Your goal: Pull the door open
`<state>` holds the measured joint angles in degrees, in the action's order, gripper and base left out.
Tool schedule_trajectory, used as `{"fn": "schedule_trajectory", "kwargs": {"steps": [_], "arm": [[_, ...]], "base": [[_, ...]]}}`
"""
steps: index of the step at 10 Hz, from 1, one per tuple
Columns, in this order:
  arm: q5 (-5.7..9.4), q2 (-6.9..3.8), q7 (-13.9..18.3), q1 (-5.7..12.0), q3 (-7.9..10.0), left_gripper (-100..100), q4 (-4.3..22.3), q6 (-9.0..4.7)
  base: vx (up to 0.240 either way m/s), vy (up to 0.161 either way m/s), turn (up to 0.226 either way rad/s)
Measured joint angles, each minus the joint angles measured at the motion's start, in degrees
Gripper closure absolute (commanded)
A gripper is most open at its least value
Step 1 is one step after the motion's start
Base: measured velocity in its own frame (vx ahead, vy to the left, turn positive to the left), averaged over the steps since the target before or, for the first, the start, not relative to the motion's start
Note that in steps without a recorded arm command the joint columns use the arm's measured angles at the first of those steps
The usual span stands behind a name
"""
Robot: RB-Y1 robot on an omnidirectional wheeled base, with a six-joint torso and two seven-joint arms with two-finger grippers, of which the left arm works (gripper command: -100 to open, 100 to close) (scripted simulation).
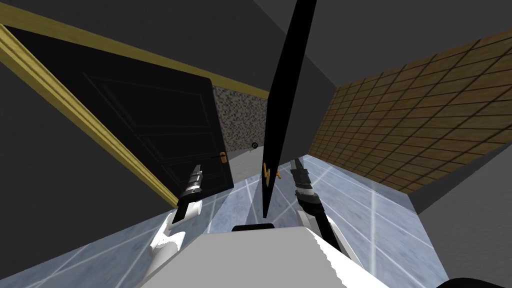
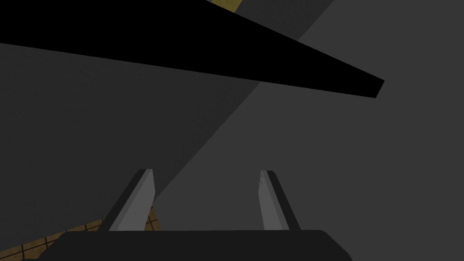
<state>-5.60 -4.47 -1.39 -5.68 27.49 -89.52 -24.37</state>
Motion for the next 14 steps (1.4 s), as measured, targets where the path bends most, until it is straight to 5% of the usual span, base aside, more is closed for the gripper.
{"fn": "schedule_trajectory", "kwargs": {"steps": [5,7,14], "arm": [[-1.05,-0.06,1.65,5.83,5.82,-100,9.72,1.76],[-1.59,0.57,2.51,7.60,8.15,-100,12.21,3.48],[-2.67,1.32,4.61,13.12,14.26,-100,21.63,6.00]], "base": [[0.100,0.117,-0.233],[0.076,0.109,-0.132],[0.072,0.101,-0.158]]}}
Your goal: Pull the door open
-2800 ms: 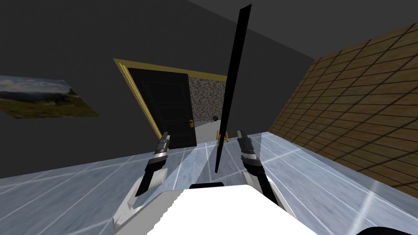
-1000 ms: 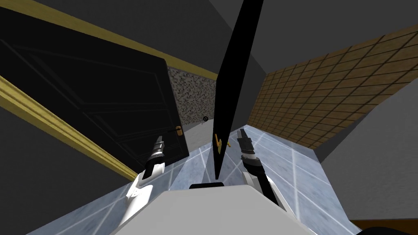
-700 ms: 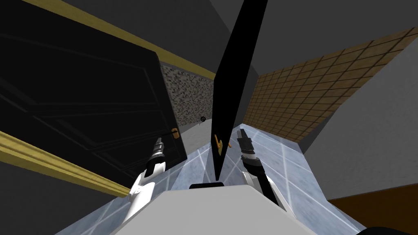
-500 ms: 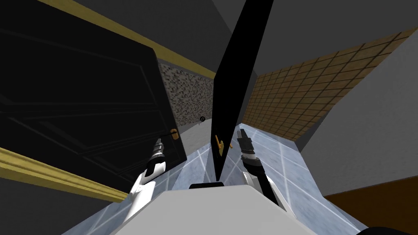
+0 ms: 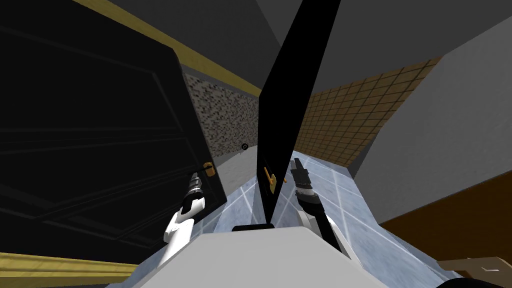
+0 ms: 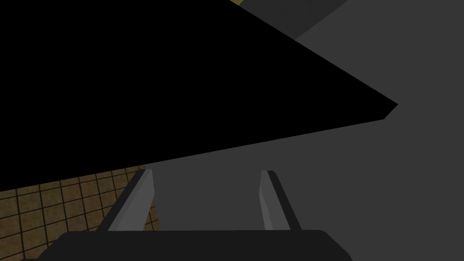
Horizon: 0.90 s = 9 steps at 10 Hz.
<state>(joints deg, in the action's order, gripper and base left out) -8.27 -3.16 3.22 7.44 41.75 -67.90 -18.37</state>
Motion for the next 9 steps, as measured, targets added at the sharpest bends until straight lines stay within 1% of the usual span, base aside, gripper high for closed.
{"fn": "schedule_trajectory", "kwargs": {"steps": [1,2,3,4,5,6,8,9], "arm": [[-0.18,0.37,0.40,0.57,0.77,-100,0.80,0.66],[-0.31,0.53,0.62,1.33,1.55,-100,2.28,0.78],[-0.32,0.53,0.65,1.42,1.63,-100,2.48,0.76],[-0.03,-0.30,0.87,1.09,2.25,-100,3.01,0.55],[0.32,-1.09,1.02,0.93,3.36,-100,3.39,0.48],[0.68,-2.35,1.21,1.13,4.32,-100,4.56,0.30],[1.29,-3.65,1.76,0.28,5.66,-100,5.81,-0.66],[1.54,-4.42,1.85,0.46,6.48,-100,6.95,-1.15]], "base": [[0.044,0.091,-0.123],[0.012,0.035,-0.039],[0.034,0.031,-0.228],[0.054,0.073,-0.324],[0.064,0.093,-0.184],[0.079,0.086,-0.130],[0.034,0.058,-0.172],[0.053,0.073,-0.239]]}}
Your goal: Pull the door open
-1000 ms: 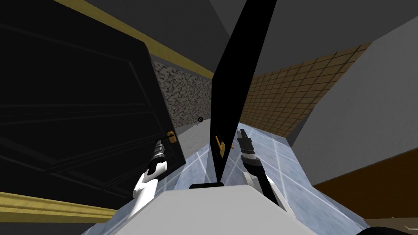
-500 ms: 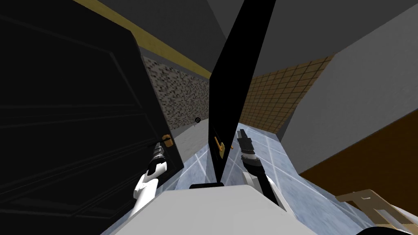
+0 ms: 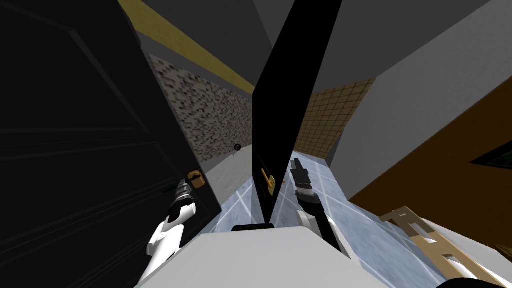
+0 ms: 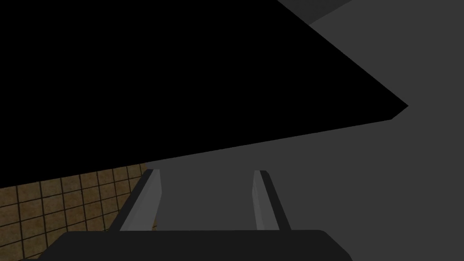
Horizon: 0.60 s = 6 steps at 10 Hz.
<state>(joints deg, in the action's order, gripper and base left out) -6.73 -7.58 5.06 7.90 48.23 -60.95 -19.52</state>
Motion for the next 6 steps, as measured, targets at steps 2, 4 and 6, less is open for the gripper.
{"fn": "schedule_trajectory", "kwargs": {"steps": [2,4,6], "arm": [[0.73,-2.11,0.21,0.10,2.18,-100,3.18,-1.61],[0.75,-2.16,0.22,0.13,2.22,100,3.25,-1.68],[0.76,-2.12,0.27,0.13,2.18,100,3.20,-1.59]], "base": [[0.036,0.053,-0.166],[-0.009,-0.009,0.037],[0.000,0.000,0.000]]}}
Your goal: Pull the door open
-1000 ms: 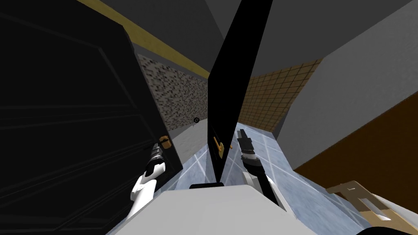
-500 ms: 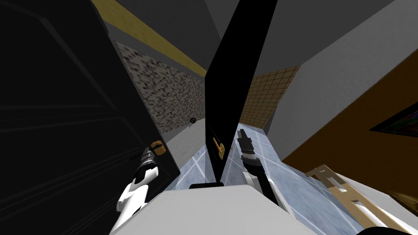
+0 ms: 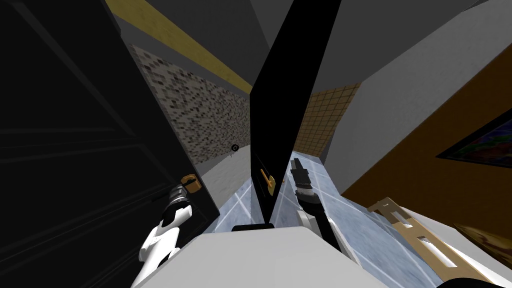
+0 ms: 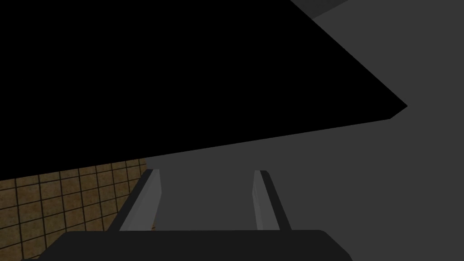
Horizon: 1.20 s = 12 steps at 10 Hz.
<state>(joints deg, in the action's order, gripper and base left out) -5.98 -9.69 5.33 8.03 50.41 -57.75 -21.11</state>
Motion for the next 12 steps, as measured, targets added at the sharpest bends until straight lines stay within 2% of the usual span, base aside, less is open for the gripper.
{"fn": "schedule_trajectory", "kwargs": {"steps": [3,4,6,7,8,12], "arm": [[0.00,0.02,-0.01,-0.03,0.01,100,0.01,0.03],[0.06,-0.46,0.22,0.22,-0.62,100,0.27,-0.03],[0.07,-0.90,0.68,0.89,-2.40,100,1.00,-0.03],[0.04,-0.67,0.89,0.86,-3.47,100,0.85,0.27],[0.11,-0.87,1.46,0.64,-4.73,100,0.74,0.59],[0.29,-2.15,3.14,1.11,-8.92,100,1.91,1.08]], "base": [[-0.048,-0.001,-0.013],[-0.250,0.014,-0.079],[-0.209,0.015,-0.066],[-0.209,-0.011,-0.072],[-0.207,-0.021,-0.047],[-0.191,-0.003,-0.051]]}}
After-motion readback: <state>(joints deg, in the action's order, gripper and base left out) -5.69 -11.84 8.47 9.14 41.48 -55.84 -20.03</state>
